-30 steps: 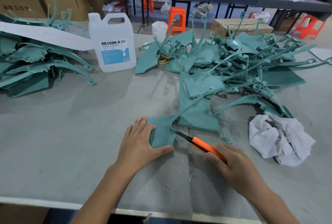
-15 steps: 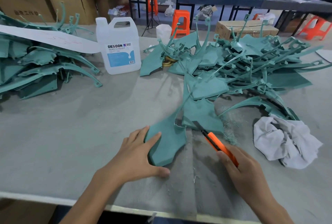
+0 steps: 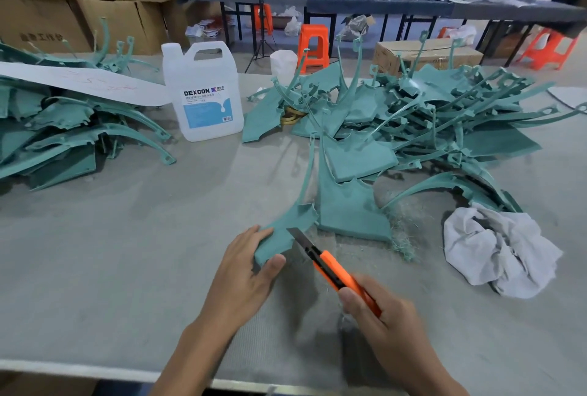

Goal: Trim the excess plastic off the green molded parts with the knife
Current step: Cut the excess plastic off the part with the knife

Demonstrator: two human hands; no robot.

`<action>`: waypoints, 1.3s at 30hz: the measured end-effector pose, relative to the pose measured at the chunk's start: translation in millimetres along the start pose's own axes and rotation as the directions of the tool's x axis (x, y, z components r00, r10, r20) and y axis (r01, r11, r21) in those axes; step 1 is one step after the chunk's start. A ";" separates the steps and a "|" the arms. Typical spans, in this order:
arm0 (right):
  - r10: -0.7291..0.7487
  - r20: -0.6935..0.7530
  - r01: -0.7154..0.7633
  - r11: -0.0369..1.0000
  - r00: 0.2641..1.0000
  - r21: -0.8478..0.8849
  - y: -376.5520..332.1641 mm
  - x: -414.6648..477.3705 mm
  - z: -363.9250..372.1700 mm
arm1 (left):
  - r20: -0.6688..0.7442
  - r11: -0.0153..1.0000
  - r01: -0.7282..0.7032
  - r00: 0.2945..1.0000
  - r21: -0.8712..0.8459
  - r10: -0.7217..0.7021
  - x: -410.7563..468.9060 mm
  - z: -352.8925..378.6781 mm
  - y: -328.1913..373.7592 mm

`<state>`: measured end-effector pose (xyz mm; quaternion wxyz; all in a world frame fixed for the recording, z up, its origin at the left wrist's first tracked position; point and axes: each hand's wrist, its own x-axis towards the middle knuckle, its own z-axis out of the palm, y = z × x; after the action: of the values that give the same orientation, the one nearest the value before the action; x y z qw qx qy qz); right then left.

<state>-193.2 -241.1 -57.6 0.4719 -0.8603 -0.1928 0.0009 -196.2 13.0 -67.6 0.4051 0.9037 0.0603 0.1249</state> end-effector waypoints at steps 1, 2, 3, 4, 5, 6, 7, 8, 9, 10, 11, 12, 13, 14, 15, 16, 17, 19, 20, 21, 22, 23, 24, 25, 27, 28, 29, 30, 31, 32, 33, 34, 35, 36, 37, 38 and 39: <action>0.000 0.004 0.000 1.000 1.000 0.014 -0.3 -0.5 1.6 | -0.001 1.000 -0.001 1.000 -0.011 0.001 0.1 0.1 -0.2; -0.003 0.010 0.003 1.000 1.000 0.022 -1.1 -1.5 2.7 | -0.003 1.000 0.000 1.000 -0.022 0.000 0.6 0.1 -0.3; -0.005 0.015 0.005 1.000 1.000 0.022 -2.5 -2.2 3.6 | -0.007 1.000 -0.001 1.000 -0.031 0.001 1.1 0.2 0.0; -0.001 0.018 0.001 1.000 1.000 0.017 -3.7 -2.3 4.3 | -0.018 0.999 -0.005 1.000 -0.039 0.005 1.4 0.5 -0.2; 0.009 0.012 -0.009 1.000 1.000 0.008 -3.7 -1.0 5.1 | -0.032 0.999 -0.013 0.999 -0.043 0.011 1.4 1.0 -0.6; 0.026 -0.005 -0.026 1.000 1.000 -0.007 -3.0 1.8 5.0 | -0.046 0.999 -0.020 0.999 -0.041 0.018 1.3 1.8 -0.9; 0.042 -0.035 -0.043 0.999 0.998 -0.033 -1.7 5.9 3.8 | -0.054 0.999 -0.026 0.998 -0.031 0.024 1.3 2.7 -0.8; 0.056 -0.067 -0.060 0.996 0.996 -0.066 -0.4 10.5 1.5 | -0.052 0.999 -0.032 0.998 -0.014 0.031 1.1 3.5 -0.5; 0.065 -0.088 -0.074 0.993 0.994 -0.094 0.3 15.2 -1.0 | -0.043 0.999 -0.039 0.998 0.005 0.039 0.6 4.3 0.1; 0.064 -0.100 -0.075 0.990 0.993 -0.116 -0.3 20.1 -3.5 | -0.037 0.999 -0.041 0.998 0.015 0.042 0.7 4.8 0.4; 0.047 -0.115 -0.062 0.989 0.992 -0.137 -2.4 23.8 -5.0 | -0.037 0.999 -0.033 0.999 0.015 0.034 0.9 4.9 0.3; 0.024 -0.130 -0.044 0.987 0.991 -0.152 -4.6 25.0 -5.4 | -0.043 1.000 -0.020 0.999 0.008 0.020 1.3 4.5 0.0; 0.006 -0.134 -0.027 0.988 0.991 -0.151 -7.3 25.0 -4.3 | -0.053 1.000 -0.009 0.999 -0.005 0.009 2.0 4.0 -0.7; -0.005 -0.117 -0.011 0.991 0.993 -0.135 -9.9 23.2 -2.2 | -0.064 1.000 -0.003 0.998 -0.019 0.001 2.6 3.6 -1.6; -0.014 -0.084 0.005 0.994 0.996 -0.113 -11.8 20.5 0.2 | -0.071 1.000 0.000 0.997 -0.028 -0.002 3.0 3.2 -2.2; -0.022 -0.048 0.017 0.995 0.999 -0.098 -12.3 18.4 1.9 | -0.072 1.000 0.002 0.997 -0.031 -0.004 3.1 2.9 -2.5; -0.024 -0.031 0.021 0.995 0.999 -0.098 -12.1 18.6 2.1 | -0.065 1.000 0.004 0.998 -0.026 -0.005 3.1 2.7 -2.6; 0.001 -0.077 -0.011 0.990 0.997 -0.138 -8.3 26.8 -3.8 | -0.043 1.000 -0.003 0.999 -0.001 0.003 3.0 2.8 -1.9; 0.015 -0.121 -0.035 0.986 0.993 -0.166 -5.2 31.5 -8.7 | -0.039 1.000 -0.006 0.999 0.006 0.006 2.8 2.8 -1.6; 0.025 -0.169 -0.056 0.981 0.985 -0.184 -2.6 35.1 -13.5 | -0.043 1.000 -0.006 0.999 -0.001 0.006 3.0 2.8 -1.2; 0.028 -0.206 -0.066 0.982 0.978 -0.179 -1.0 36.5 -17.3 | -0.049 1.000 -0.002 0.999 -0.016 0.002 3.2 2.4 -1.0; 0.024 -0.220 -0.059 0.986 0.975 -0.154 -0.8 35.4 -18.9 | -0.051 1.000 0.000 0.999 -0.028 -0.001 4.0 2.1 -1.1; 0.011 -0.201 -0.038 0.991 0.980 -0.132 -1.5 32.1 -18.1 | -0.053 1.000 0.000 0.999 -0.030 -0.002 4.6 2.0 -1.1; -0.006 -0.152 -0.013 0.993 0.988 -0.120 -3.3 26.8 -15.0 | -0.056 1.000 0.003 0.998 -0.027 -0.004 4.6 2.1 -1.8; -0.046 -0.047 0.039 0.989 0.998 -0.146 -4.0 19.5 -8.7 | -0.058 1.000 0.008 0.998 -0.019 -0.009 4.1 2.6 -1.2; -0.045 -0.036 0.039 0.984 0.998 -0.174 -1.9 20.8 -8.1 | -0.053 1.000 0.005 0.999 -0.012 -0.006 3.9 2.7 -0.3; -0.021 -0.066 0.008 0.981 0.998 -0.193 0.8 25.3 -9.0 | -0.044 1.000 -0.003 0.999 0.000 0.003 4.0 2.6 0.4; 0.015 -0.119 -0.039 0.978 0.993 -0.204 3.3 30.5 -11.9 | -0.035 1.000 -0.008 0.999 0.013 0.009 3.3 2.2 1.4; 0.048 -0.164 -0.082 0.975 0.985 -0.206 6.8 35.3 -16.2 | -0.030 1.000 -0.006 1.000 0.017 0.007 2.4 1.9 2.4; 0.066 -0.184 -0.103 0.974 0.981 -0.203 10.4 38.7 -20.6 | -0.028 1.000 -0.001 1.000 0.013 0.001 1.4 1.0 3.2; 0.076 -0.190 -0.112 0.976 0.979 -0.187 13.0 40.2 -24.5 | -0.026 1.000 0.000 1.000 0.009 0.000 0.7 -0.1 3.7; 0.081 -0.185 -0.111 0.981 0.979 -0.160 14.7 41.2 -29.0 | -0.024 1.000 -0.002 1.000 0.007 0.002 0.8 -0.7 4.4; 0.080 -0.170 -0.102 0.987 0.982 -0.126 15.3 42.0 -33.5 | -0.025 1.000 -0.002 1.000 0.007 0.002 0.3 -1.2 4.6; 0.081 -0.152 -0.095 0.992 0.985 -0.089 16.0 43.1 -38.1 | -0.026 1.000 -0.002 1.000 0.007 0.002 -0.4 -1.6 4.5; 0.088 -0.132 -0.095 0.994 0.987 -0.046 16.5 44.4 -42.5 | -0.027 1.000 -0.003 1.000 0.006 0.003 -0.7 -1.5 4.1; 0.103 -0.102 -0.105 0.994 0.989 -0.010 17.9 46.0 -46.5 | -0.029 1.000 -0.004 1.000 0.004 0.004 -1.3 -1.2 3.7; 0.115 -0.066 -0.114 0.993 0.991 0.011 19.1 47.5 -49.4 | -0.029 1.000 -0.007 1.000 0.000 0.007 -1.9 -1.1 3.3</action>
<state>-133.9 -274.5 -37.1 0.4801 -0.8679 -0.1275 0.0002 -198.4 11.3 -64.7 0.4037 0.9020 0.0631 0.1394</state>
